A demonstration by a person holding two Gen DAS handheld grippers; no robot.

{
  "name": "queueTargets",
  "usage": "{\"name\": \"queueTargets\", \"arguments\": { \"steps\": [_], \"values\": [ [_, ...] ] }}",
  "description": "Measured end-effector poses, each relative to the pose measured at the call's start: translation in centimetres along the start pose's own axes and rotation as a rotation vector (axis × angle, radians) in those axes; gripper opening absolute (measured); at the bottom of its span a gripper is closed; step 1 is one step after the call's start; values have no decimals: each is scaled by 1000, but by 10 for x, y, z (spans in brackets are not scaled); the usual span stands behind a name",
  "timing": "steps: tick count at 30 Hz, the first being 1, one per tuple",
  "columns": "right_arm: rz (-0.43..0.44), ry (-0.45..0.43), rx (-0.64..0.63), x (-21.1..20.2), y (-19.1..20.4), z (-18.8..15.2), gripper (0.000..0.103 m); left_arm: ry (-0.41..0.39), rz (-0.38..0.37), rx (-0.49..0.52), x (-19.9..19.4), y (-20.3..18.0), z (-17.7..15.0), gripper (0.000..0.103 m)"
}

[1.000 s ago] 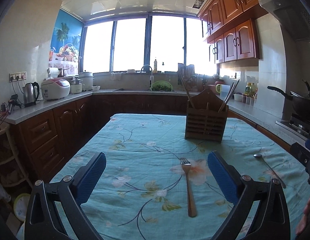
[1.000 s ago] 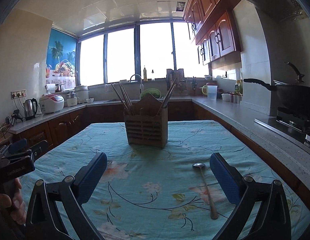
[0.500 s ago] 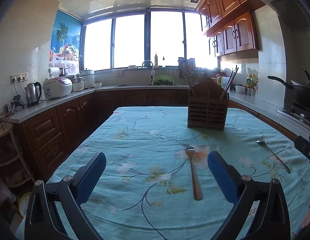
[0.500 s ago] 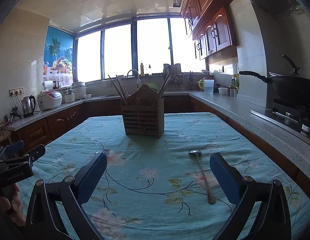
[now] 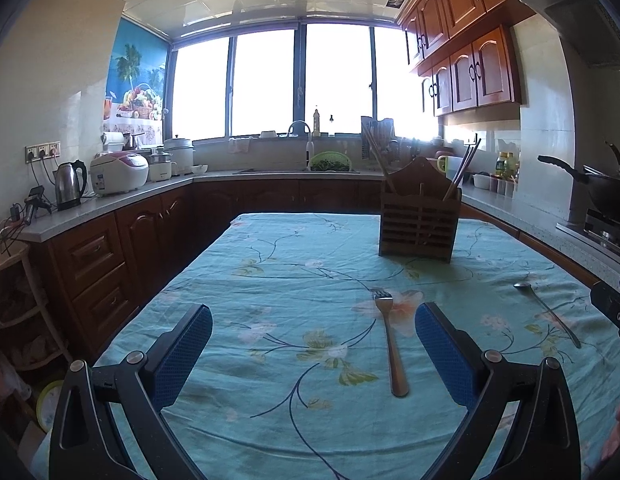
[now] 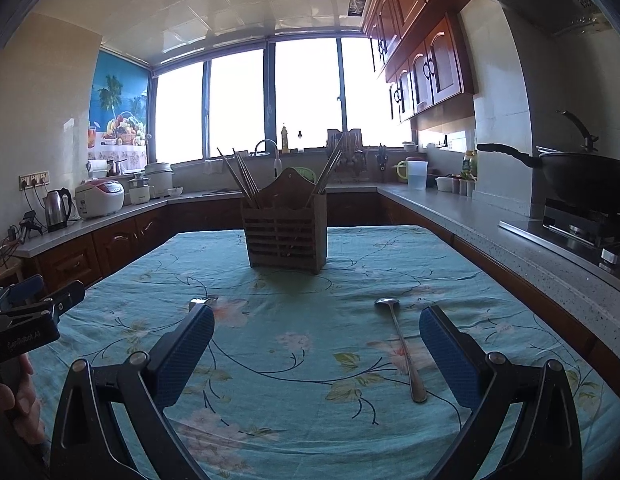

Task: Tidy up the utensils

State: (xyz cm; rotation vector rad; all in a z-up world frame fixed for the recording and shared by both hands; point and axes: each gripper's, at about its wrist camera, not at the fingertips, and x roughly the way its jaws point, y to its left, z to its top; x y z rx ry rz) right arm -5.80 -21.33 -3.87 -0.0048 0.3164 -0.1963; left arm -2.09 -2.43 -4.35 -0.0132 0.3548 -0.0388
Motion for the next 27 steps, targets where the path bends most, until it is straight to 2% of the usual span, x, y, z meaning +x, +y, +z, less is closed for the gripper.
{"name": "queueTargets", "arguments": {
  "steps": [27],
  "values": [
    [7,-10,6,0,0,2,103,8,-5,0,0,-10,-4,102]
  ]
}}
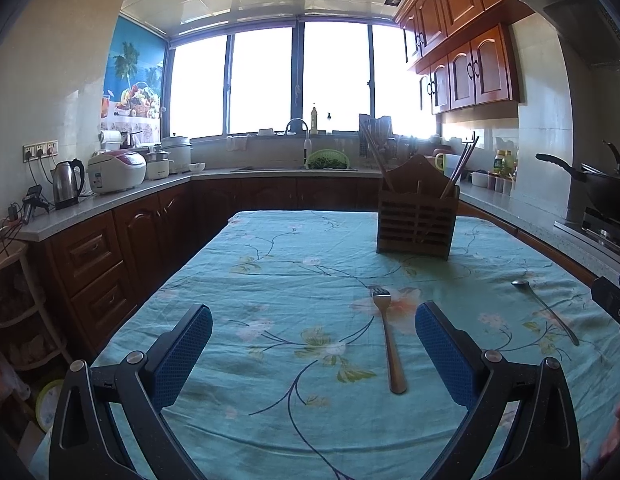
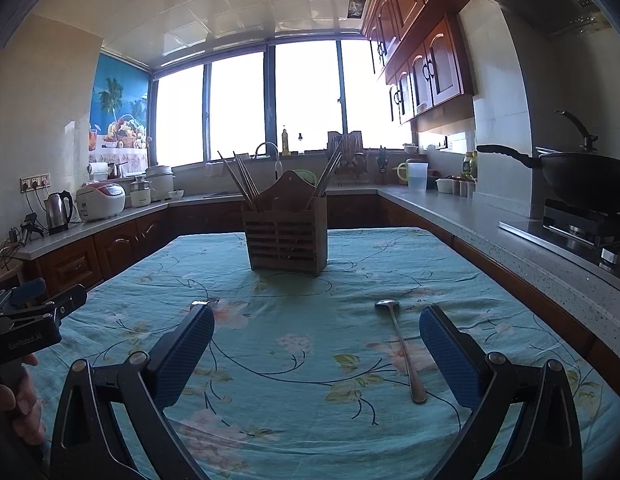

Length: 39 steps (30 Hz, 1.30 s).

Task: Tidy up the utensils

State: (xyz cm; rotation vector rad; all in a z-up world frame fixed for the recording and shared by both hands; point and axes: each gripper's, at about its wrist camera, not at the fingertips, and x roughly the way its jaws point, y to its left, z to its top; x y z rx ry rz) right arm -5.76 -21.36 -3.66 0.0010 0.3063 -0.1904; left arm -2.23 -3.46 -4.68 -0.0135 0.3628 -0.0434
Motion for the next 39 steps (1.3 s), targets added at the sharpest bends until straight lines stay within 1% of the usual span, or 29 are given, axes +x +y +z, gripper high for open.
{"name": "queueTargets", "arguments": {
  "steps": [16,39],
  "values": [
    [7,-24,-4,-2,2,-2,103,-17,8,15,-6,-11,0,102],
    [8,-25,-5,-2,1,-2,103,-21,16,29,-9,-20,-2,102]
  ]
}}
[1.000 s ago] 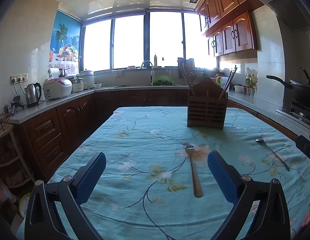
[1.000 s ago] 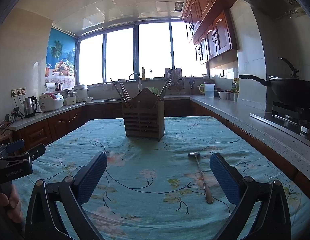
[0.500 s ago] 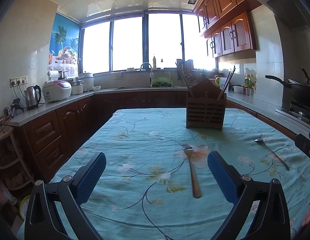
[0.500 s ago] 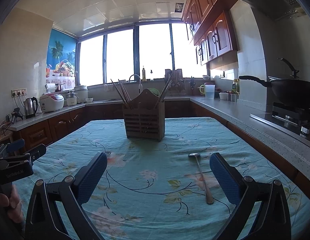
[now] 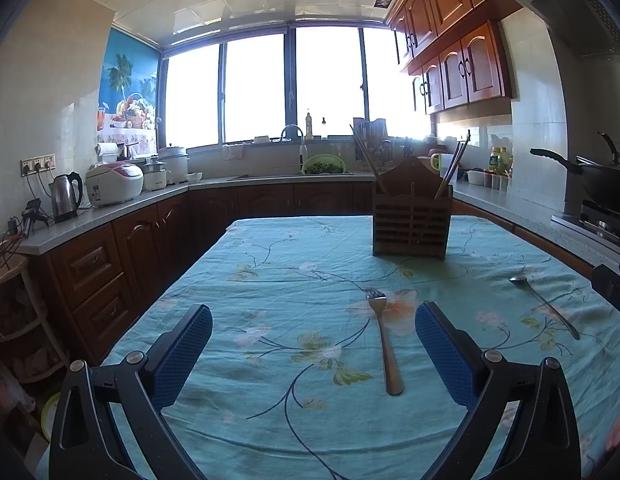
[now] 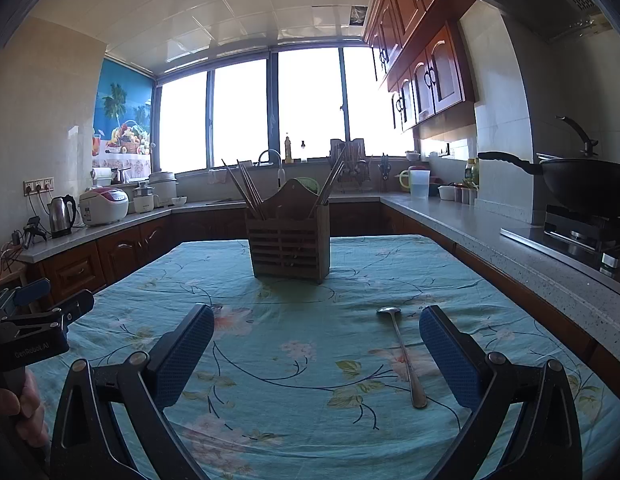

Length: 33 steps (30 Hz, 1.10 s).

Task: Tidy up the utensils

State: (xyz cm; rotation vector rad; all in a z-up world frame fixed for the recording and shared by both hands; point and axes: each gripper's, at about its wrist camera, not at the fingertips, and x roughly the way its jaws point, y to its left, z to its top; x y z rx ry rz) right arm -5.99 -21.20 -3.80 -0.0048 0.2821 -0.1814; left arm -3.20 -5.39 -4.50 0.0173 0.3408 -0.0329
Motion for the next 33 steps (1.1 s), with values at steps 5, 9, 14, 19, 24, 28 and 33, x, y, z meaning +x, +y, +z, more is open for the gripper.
{"name": "queueTargets", "arguments": {
  "steps": [5,9,14,19,24,28,33],
  "values": [
    [0,0,1,0,0,0,103,-1,6,-2,-2,-1,0,102],
    [1,0,0,0,1,0,103,-2,8,0,-2,-2,-1,102],
    [2,-3,-1,-1,2,1,103,-5,12,-1,-3,-4,-1,102],
    [2,-3,0,-1,2,1,103,-7,12,-1,-3,-5,-2,102],
    [3,-3,-1,-1,3,2,103,-4,11,-3,-2,-6,-2,102],
    [6,-5,-1,-2,5,5,103,-2,10,-1,-2,-8,-2,102],
    [6,-5,-1,-3,7,7,103,5,7,-4,-1,-9,-1,102]
  ]
}}
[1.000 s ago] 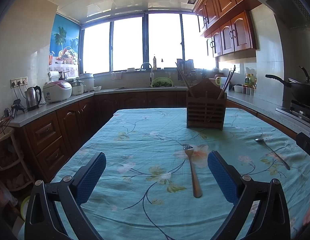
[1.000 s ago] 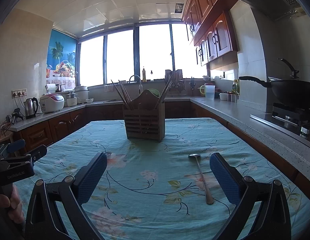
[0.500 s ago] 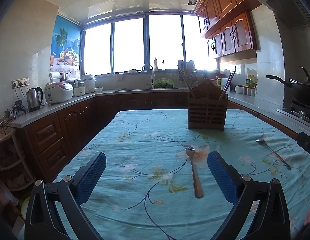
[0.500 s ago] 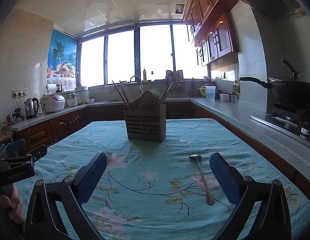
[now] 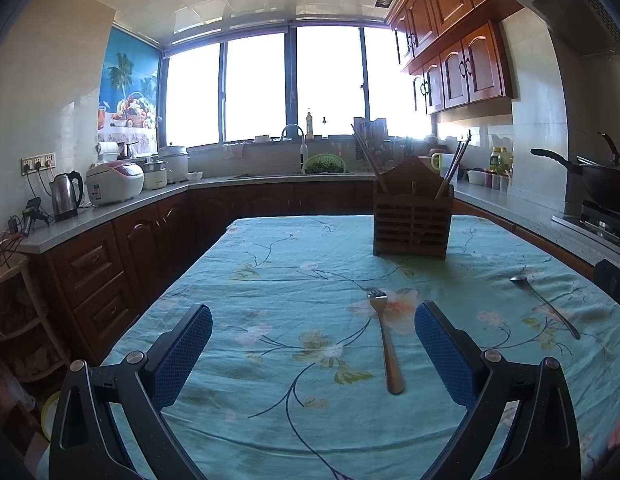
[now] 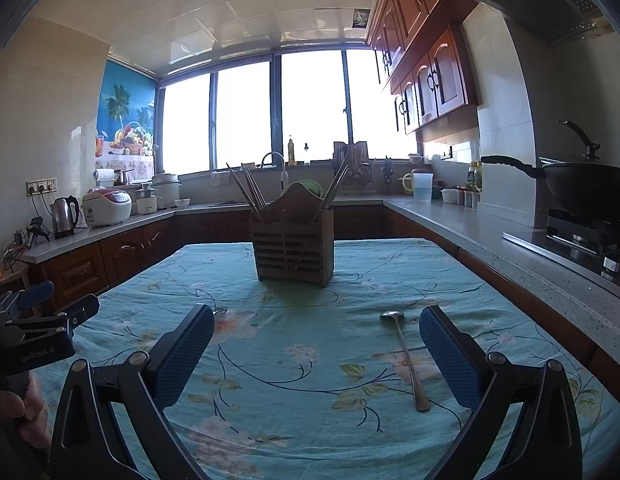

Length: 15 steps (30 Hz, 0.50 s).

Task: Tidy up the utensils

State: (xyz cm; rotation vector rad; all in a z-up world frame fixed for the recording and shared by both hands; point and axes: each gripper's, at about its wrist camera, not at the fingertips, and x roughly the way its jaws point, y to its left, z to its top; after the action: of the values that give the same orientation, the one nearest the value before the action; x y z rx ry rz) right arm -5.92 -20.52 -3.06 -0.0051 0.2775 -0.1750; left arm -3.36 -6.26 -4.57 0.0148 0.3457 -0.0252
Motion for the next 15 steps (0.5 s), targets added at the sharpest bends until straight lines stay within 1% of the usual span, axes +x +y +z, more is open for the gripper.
{"name": "queueTargets", "arguments": {
  "steps": [15],
  "values": [
    [5,2,9,1,1,2,103,12,-14,-10,-2,-8,5,102]
  ]
}}
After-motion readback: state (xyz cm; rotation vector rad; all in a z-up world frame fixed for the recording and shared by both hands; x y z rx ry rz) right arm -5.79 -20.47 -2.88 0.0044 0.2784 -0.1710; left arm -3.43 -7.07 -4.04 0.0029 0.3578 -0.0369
